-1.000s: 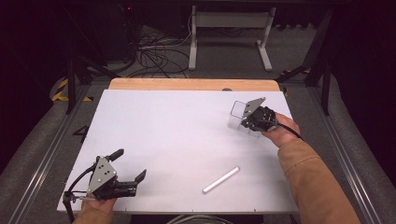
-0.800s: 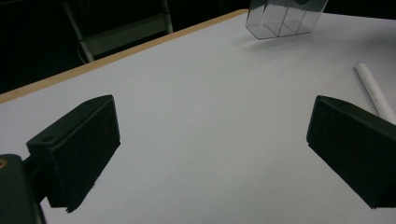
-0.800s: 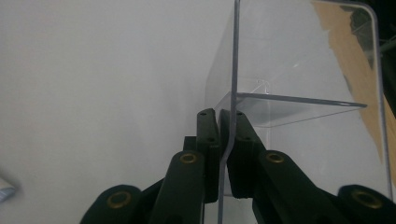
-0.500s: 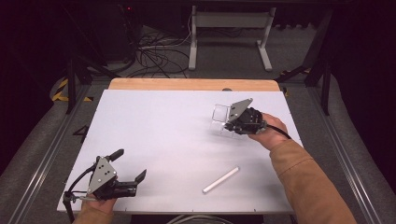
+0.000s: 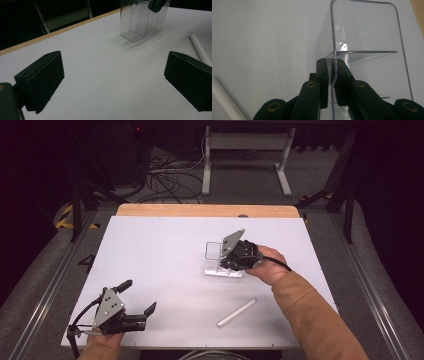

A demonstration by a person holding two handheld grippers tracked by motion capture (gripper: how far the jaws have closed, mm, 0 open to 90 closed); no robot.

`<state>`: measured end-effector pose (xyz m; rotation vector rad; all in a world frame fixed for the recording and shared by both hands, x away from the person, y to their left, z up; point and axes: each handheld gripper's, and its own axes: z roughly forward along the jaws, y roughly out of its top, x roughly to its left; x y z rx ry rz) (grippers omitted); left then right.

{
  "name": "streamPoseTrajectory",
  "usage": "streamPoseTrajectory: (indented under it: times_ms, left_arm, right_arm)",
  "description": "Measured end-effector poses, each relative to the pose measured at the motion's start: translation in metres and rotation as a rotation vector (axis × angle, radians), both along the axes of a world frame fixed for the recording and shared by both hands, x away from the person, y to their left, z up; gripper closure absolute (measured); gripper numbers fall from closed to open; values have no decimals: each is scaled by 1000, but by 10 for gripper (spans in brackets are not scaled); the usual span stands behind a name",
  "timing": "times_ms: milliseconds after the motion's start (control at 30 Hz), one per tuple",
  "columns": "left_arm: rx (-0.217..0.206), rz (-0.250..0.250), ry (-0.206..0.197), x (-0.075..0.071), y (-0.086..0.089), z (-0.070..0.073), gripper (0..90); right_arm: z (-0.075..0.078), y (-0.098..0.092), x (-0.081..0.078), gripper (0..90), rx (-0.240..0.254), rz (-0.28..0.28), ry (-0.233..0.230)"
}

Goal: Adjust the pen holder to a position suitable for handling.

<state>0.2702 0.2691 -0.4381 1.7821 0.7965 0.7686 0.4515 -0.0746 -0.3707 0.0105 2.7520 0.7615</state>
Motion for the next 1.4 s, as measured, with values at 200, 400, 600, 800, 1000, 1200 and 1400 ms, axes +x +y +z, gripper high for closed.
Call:
streamPoseTrajectory:
  times_ms: [200, 400, 600, 800, 1000, 1200, 1400]
  left_arm:
    - [0, -1, 1, 0, 0, 0, 35]
    - [-3, -2, 2, 0, 0, 0, 35]
    - [-4, -3, 3, 1, 0, 0, 35]
    - [-6, -4, 3, 1, 0, 0, 36]
    - [-5, -4, 4, 1, 0, 0, 36]
    - [-4, -6, 4, 1, 1, 0, 36]
    - [-6, -4, 4, 1, 0, 0, 36]
  right_arm:
    - [-6, 16, -4, 839, -14, 25, 21]
    - [-10, 28, -6, 839, -19, 48, 37]
    - [-12, 36, -9, 839, -21, 66, 39]
    - [-12, 42, -10, 840, -21, 52, 43]
    - [-13, 48, -10, 842, -27, 57, 39]
    - [-12, 48, -9, 842, -19, 46, 44]
    - [-13, 49, -10, 842, -16, 45, 45]
